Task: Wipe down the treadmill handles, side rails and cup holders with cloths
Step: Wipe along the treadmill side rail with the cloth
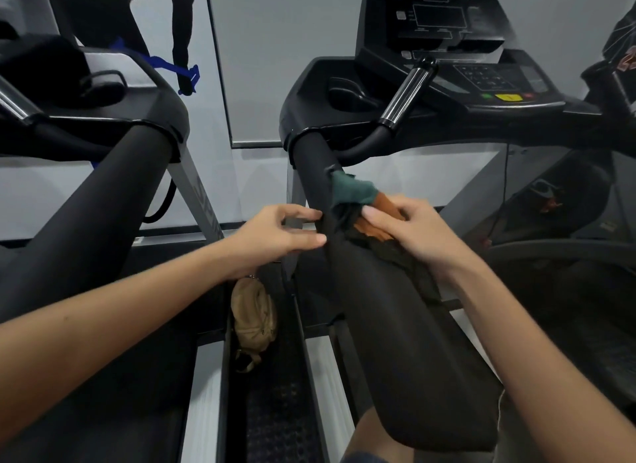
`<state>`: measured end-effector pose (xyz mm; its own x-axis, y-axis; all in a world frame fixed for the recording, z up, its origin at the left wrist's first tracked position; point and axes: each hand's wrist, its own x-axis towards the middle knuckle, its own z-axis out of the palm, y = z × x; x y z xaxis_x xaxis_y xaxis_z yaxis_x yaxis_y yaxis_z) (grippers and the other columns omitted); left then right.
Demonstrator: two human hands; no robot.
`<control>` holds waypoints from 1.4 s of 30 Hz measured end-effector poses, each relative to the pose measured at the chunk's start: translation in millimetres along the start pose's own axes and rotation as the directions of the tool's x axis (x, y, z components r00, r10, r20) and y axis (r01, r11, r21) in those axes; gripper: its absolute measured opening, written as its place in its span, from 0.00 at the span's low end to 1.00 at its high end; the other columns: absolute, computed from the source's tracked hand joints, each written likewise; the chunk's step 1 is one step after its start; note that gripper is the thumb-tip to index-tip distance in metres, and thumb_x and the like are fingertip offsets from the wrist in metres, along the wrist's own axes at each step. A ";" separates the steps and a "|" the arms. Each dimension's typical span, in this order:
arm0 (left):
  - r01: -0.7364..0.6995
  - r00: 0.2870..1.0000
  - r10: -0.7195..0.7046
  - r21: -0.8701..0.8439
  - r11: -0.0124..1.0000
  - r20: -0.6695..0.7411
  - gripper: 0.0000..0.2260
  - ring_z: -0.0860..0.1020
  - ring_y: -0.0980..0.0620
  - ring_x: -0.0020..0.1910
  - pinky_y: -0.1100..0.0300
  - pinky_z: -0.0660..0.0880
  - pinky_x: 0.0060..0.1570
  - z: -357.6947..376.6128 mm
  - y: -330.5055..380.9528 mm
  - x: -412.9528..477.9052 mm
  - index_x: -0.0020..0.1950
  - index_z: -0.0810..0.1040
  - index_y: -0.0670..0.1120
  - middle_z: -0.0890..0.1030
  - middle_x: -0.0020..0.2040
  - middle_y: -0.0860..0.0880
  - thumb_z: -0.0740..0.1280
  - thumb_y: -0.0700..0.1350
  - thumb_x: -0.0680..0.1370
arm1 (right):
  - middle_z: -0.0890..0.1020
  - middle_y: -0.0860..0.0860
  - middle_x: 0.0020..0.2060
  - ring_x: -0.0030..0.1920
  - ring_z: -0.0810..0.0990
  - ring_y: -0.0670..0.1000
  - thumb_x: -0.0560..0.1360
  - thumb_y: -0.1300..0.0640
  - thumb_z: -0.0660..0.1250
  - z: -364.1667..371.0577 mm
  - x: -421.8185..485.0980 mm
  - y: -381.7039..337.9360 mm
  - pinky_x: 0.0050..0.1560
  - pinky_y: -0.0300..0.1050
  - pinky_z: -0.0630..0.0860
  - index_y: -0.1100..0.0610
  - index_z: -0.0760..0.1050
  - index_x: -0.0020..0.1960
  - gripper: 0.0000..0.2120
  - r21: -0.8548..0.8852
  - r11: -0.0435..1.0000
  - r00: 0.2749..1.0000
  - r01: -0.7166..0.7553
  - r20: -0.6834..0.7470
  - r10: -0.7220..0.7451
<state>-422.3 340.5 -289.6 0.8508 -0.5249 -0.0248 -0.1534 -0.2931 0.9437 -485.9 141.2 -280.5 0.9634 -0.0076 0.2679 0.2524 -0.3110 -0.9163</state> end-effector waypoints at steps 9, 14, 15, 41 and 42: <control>-0.001 0.966 -0.054 -0.214 0.977 -0.252 0.18 0.77 0.57 0.47 0.62 0.78 0.45 -12.4 15.4 10.0 0.69 0.67 0.46 0.76 0.59 0.49 0.57 0.35 0.80 | 0.79 0.49 0.47 0.41 0.78 0.40 0.79 0.59 0.59 -4.4 31.9 -29.5 0.46 0.33 0.73 0.55 0.73 0.63 0.14 0.020 1.000 0.984 -0.014 0.178 0.010; -0.215 0.976 0.203 0.191 0.958 0.079 0.30 0.67 0.61 0.65 0.65 0.65 0.63 9.2 14.3 -10.0 0.70 0.66 0.57 0.65 0.71 0.54 0.71 0.55 0.69 | 0.80 0.51 0.48 0.49 0.79 0.49 0.79 0.63 0.57 -18.6 31.2 -6.5 0.53 0.41 0.76 0.52 0.76 0.54 0.12 0.297 0.955 1.000 -0.019 -0.011 0.023; -0.242 0.970 0.226 0.264 0.934 0.089 0.34 0.61 0.60 0.70 0.63 0.60 0.67 13.7 12.2 -10.6 0.70 0.65 0.60 0.60 0.72 0.56 0.71 0.59 0.65 | 0.79 0.50 0.47 0.48 0.79 0.49 0.79 0.64 0.57 -19.4 29.9 -1.0 0.53 0.41 0.76 0.52 0.77 0.52 0.12 0.296 0.955 0.998 -0.026 -0.048 0.042; -0.147 0.968 0.205 0.337 0.930 -0.144 0.25 0.55 0.51 0.75 0.64 0.50 0.71 53.4 16.3 -4.9 0.74 0.62 0.47 0.54 0.74 0.46 0.63 0.50 0.78 | 0.85 0.50 0.36 0.42 0.82 0.52 0.79 0.62 0.58 7.6 -26.0 21.6 0.46 0.48 0.78 0.55 0.80 0.44 0.12 0.344 0.926 0.979 -0.156 -0.068 0.191; -0.145 0.963 0.212 0.342 0.928 -0.167 0.24 0.58 0.50 0.73 0.63 0.53 0.71 49.1 17.1 4.7 0.73 0.64 0.46 0.57 0.73 0.45 0.63 0.49 0.78 | 0.85 0.50 0.38 0.44 0.82 0.51 0.79 0.61 0.58 7.2 -25.8 23.4 0.46 0.46 0.78 0.54 0.80 0.45 0.12 0.358 0.919 0.980 -0.168 -0.042 0.195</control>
<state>-445.6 293.8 -289.8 0.8707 -0.4338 0.2318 -0.4379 -0.4691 0.7670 -504.2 140.9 -311.0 0.9895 -0.1078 0.0961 0.1026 0.0558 -0.9932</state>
